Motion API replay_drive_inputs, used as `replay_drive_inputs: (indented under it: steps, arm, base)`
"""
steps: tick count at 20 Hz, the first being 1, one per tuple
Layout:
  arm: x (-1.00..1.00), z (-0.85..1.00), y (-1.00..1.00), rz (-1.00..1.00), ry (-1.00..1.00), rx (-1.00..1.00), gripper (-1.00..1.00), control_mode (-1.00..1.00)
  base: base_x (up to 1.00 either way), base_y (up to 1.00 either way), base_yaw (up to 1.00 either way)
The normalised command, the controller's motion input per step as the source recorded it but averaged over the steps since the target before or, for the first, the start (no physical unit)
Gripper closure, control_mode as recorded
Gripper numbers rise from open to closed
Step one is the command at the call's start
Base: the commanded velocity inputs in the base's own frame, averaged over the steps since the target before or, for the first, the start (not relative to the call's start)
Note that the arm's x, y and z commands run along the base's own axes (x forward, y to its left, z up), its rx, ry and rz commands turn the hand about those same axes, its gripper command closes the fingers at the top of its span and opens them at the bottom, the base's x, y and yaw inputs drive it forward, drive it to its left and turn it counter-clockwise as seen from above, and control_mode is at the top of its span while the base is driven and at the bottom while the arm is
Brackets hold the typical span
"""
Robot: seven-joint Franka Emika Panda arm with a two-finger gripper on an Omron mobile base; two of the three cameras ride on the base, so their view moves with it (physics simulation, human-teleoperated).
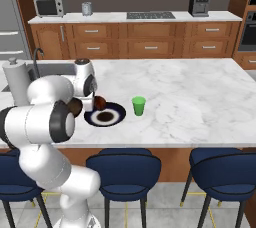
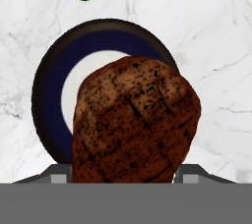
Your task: Pick up the pan with the steak in it and place it on the dining table. Then place the steak on the plate.
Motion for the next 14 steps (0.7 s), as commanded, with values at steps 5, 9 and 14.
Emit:
replay_drive_inputs:
  steps: [5, 9, 14]
  arm:
    - [0.16, -0.18, -0.11, 0.00, 0.07, 0.03, 1.00, -1.00]
    - [0.11, -0.24, -0.18, 0.00, 0.09, 0.04, 1.00, -1.00]
    - [0.04, -0.26, -0.09, 0.00, 0.09, 0.01, 1.00, -1.00]
  base:
    - [0.00, 0.00, 0.00]
    - [0.00, 0.00, 0.00]
    - [0.00, 0.00, 0.00]
